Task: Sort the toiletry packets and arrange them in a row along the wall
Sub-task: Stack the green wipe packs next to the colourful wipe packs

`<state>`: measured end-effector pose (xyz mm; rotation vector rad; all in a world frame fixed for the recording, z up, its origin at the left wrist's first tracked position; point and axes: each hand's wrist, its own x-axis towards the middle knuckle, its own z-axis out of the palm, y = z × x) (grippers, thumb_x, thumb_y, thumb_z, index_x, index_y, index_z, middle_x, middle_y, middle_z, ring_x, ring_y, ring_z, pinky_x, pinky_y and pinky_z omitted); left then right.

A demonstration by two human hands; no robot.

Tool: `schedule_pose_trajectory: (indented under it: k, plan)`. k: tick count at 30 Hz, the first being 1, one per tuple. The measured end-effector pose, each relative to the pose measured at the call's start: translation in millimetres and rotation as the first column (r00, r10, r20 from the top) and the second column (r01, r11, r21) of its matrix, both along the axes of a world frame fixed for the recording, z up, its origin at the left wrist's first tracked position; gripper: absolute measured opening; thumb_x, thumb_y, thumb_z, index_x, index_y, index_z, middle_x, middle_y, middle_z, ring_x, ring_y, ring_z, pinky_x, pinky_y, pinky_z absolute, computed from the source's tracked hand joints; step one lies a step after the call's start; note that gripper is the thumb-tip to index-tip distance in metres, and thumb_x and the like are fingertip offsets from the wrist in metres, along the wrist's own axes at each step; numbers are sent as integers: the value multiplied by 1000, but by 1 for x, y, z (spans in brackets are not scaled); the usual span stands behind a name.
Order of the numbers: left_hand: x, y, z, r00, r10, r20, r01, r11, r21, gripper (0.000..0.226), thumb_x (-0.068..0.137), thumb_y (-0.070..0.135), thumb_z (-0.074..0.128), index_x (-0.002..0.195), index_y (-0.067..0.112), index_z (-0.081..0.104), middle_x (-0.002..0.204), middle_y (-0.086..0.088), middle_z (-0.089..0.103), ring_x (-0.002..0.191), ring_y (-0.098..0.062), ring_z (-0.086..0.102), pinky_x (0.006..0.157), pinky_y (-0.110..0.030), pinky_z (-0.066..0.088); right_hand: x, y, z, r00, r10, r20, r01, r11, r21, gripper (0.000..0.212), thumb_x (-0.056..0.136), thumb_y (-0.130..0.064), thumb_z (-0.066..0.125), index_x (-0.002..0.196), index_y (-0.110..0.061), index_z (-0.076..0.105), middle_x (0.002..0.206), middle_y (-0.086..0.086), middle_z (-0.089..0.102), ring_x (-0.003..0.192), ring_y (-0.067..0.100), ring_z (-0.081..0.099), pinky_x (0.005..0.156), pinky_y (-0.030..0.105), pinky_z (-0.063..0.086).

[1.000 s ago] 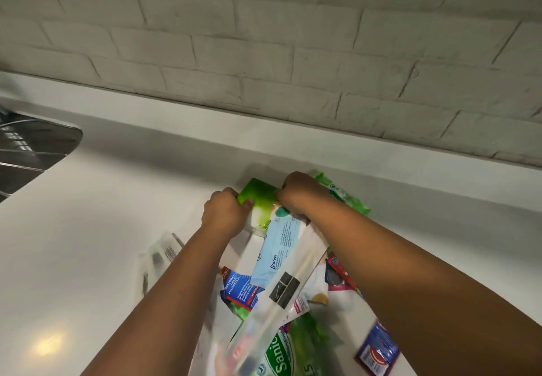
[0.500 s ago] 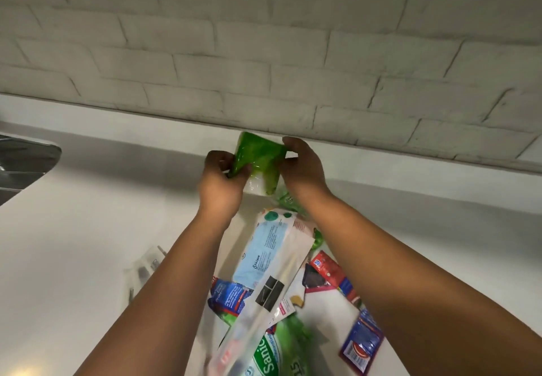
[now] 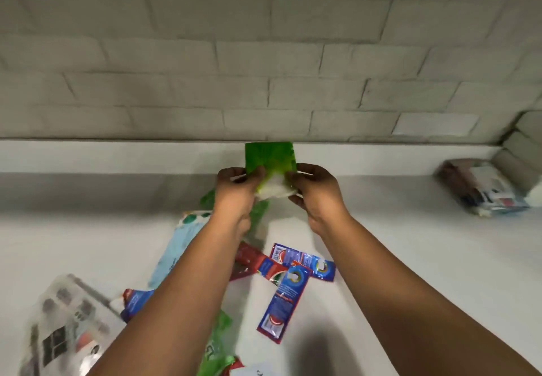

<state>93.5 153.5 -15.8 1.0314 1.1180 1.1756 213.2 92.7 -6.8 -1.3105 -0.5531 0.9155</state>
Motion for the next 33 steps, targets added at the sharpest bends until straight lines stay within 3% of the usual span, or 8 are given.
schedule_pose_trajectory:
  k: [3, 9, 14, 21, 24, 26, 29, 33]
  plan:
    - [44, -26, -3, 995, -104, 4, 104, 994, -11, 38, 77, 26, 78, 102, 12, 53, 86, -8, 63, 63, -16, 56, 49, -22, 41, 42, -32, -4, 997, -66, -28, 66, 998, -2, 29, 86, -4, 65, 115, -5, 62, 103, 14, 70, 84, 21, 68, 60, 23, 54]
    - [141, -86, -13, 961, -270, 55, 274, 955, -112, 19, 85, 19, 68, 96, 18, 53, 91, -4, 62, 75, -17, 61, 62, -27, 50, 140, -103, -13, 979, -203, -34, 202, 979, -28, 25, 84, -4, 68, 109, -4, 62, 103, 15, 70, 89, 26, 68, 63, 27, 55]
    - [226, -137, -30, 920, -388, 59, 392, 903, -177, 27, 83, 7, 66, 104, 15, 51, 93, -2, 62, 78, -14, 60, 62, -24, 48, 225, -158, -25, 959, -282, -42, 279, 959, -54, 14, 85, -2, 67, 90, -11, 59, 88, 11, 64, 76, 19, 63, 54, 22, 52]
    - [311, -176, -57, 905, -417, 84, 425, 872, -245, 34, 82, -1, 69, 110, 8, 53, 100, -11, 64, 78, -16, 63, 62, -24, 50, 312, -198, -52, 941, -326, 86, 336, 931, -145, 10, 86, -7, 68, 87, -16, 63, 92, 10, 68, 87, 25, 63, 76, 37, 52]
    - [338, -177, -67, 909, -412, 60, 412, 870, -270, 39, 81, 0, 71, 116, 3, 54, 104, -14, 65, 77, -17, 64, 61, -23, 50, 336, -204, -62, 934, -273, 231, 318, 929, -190, 12, 85, -12, 69, 95, -17, 66, 98, 7, 69, 95, 25, 65, 91, 37, 52]
    - [347, -172, -70, 917, -398, 25, 389, 880, -271, 41, 80, 1, 72, 117, 1, 55, 106, -14, 66, 80, -19, 65, 63, -25, 51, 342, -202, -63, 882, -153, 445, 284, 928, -243, 28, 86, -14, 68, 114, -11, 65, 104, 6, 67, 100, 23, 63, 91, 30, 49]
    - [359, -160, -72, 924, -375, -69, 351, 906, -235, 34, 78, 4, 74, 108, 4, 60, 104, -15, 69, 87, -25, 67, 71, -32, 54, 349, -189, -66, 666, 41, 745, 265, 920, -287, 38, 86, -17, 65, 123, -10, 60, 115, 10, 66, 105, 27, 61, 85, 25, 45]
    - [373, -142, -70, 896, -359, -261, 333, 932, -141, 9, 70, 16, 75, 74, 17, 66, 81, -7, 73, 79, -27, 70, 82, -46, 58, 351, -167, -75, 461, 192, 866, 266, 901, -341, 36, 88, -22, 62, 120, -5, 58, 116, 18, 61, 105, 33, 59, 89, 33, 49]
